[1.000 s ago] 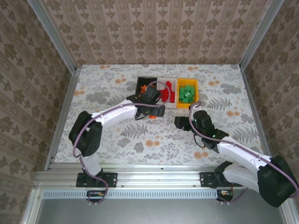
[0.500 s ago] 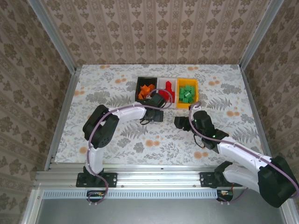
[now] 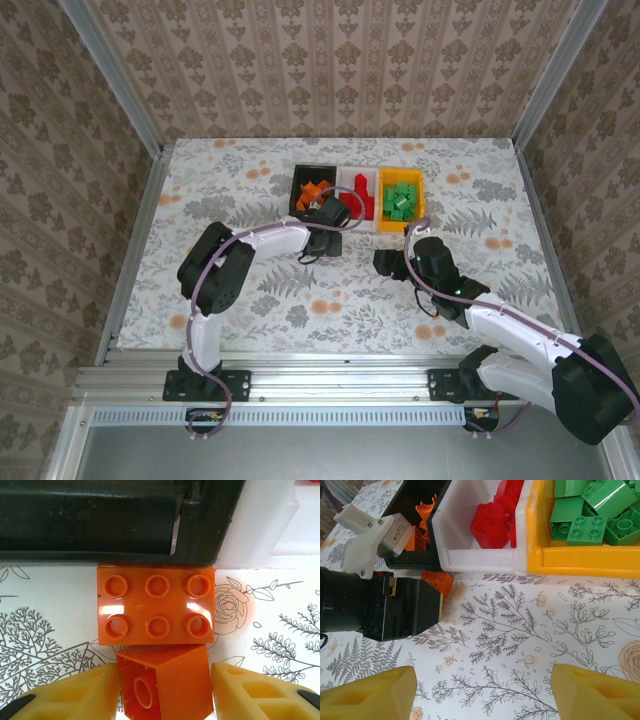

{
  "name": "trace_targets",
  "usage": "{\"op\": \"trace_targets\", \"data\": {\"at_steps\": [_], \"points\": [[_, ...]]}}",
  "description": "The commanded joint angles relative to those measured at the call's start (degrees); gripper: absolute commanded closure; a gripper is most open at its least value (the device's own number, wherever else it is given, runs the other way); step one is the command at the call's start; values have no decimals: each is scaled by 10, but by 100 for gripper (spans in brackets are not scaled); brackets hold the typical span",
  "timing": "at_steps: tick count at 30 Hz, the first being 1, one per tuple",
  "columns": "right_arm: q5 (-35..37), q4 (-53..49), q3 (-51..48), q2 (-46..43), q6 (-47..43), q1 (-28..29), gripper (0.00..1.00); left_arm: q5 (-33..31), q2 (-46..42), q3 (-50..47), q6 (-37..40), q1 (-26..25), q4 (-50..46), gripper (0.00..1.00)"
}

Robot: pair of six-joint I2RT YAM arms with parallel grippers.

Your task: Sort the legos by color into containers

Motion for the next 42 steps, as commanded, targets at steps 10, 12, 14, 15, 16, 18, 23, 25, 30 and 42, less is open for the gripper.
{"op": "trace_targets", "data": {"at_steps": [10,12,14,15,16,18,23,25,30,42], "points": [[15,-1,0,-5,-10,7,28,-4,-41,0,13,-11,-17,53],[15,-2,0,-5,-10,8,28,-8,-52,6,18,-14,-24,53],[15,-2,0,-5,-10,9,28,-14,-64,11,25,-14,-29,53],[15,-2,0,-5,-10,9,28,-20,-69,16,31,-13,-32,52],[15,-2,0,-5,-10,9,28,-27,-73,21,36,-11,-36,52],[16,-3,0,-6,-10,10,28,-34,-75,35,51,-2,-41,52],[16,-4,0,-7,-10,10,28,-29,-54,107,95,46,-58,52],[16,-5,1,-7,-10,9,28,-20,-35,148,116,64,-63,52],[20,-7,0,-9,-12,11,28,-6,30,256,151,103,-92,51],[25,-10,1,-12,-16,11,28,32,150,391,184,136,-114,48]]}}
